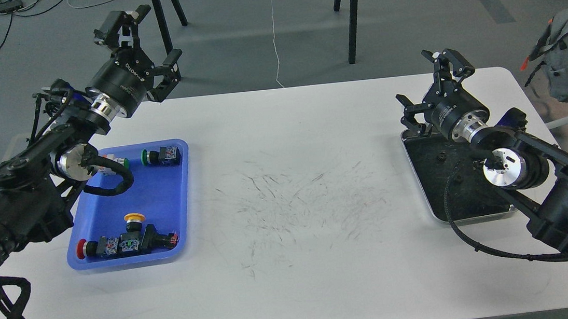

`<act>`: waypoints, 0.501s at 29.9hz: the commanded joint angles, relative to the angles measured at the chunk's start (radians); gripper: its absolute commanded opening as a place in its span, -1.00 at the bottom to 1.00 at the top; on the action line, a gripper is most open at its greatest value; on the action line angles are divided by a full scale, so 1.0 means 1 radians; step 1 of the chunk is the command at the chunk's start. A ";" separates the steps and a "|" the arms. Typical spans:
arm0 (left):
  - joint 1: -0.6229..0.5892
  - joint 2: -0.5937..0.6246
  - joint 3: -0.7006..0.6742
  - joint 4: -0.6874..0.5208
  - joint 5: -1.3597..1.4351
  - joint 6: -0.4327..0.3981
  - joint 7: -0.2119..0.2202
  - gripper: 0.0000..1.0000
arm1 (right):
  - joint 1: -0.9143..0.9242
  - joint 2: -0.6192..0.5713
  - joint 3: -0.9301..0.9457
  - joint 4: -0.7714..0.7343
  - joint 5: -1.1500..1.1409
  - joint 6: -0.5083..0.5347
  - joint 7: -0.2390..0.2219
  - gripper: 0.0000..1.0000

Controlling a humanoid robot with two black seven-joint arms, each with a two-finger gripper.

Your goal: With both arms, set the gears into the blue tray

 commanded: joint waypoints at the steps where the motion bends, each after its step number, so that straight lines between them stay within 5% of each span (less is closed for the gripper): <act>1: 0.005 -0.002 -0.024 0.005 -0.010 0.000 0.000 1.00 | 0.000 0.000 -0.002 0.000 0.000 0.000 0.000 0.99; 6: 0.008 -0.005 -0.010 0.002 0.006 0.118 0.000 1.00 | -0.001 0.000 -0.002 0.000 0.000 0.000 0.000 0.99; 15: 0.016 -0.004 -0.008 -0.002 0.003 0.096 0.000 1.00 | -0.004 0.000 -0.003 0.000 0.000 0.000 0.000 0.99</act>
